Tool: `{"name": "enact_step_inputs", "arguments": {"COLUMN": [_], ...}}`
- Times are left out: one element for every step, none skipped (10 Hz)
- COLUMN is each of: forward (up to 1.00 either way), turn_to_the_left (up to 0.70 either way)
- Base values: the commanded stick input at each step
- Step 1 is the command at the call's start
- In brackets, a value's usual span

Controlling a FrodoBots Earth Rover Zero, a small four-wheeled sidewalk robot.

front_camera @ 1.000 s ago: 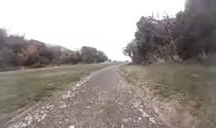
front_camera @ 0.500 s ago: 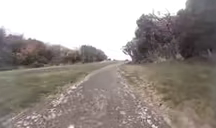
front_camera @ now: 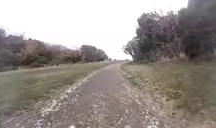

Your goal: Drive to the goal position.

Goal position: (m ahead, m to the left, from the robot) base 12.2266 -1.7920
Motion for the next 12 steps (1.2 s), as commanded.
{"name": "enact_step_inputs", "arguments": {"forward": [0.6, 0.6, 0.6, 0.6, 0.6, 0.6, 0.6, 0.6, 0.6, 0.6, 0.6, 0.6], "turn_to_the_left": [-0.03, -0.15, -0.15, -0.15, -0.14, -0.12, -0.06, 0.0, 0.0, 0.0, 0.0, 0.0]}}
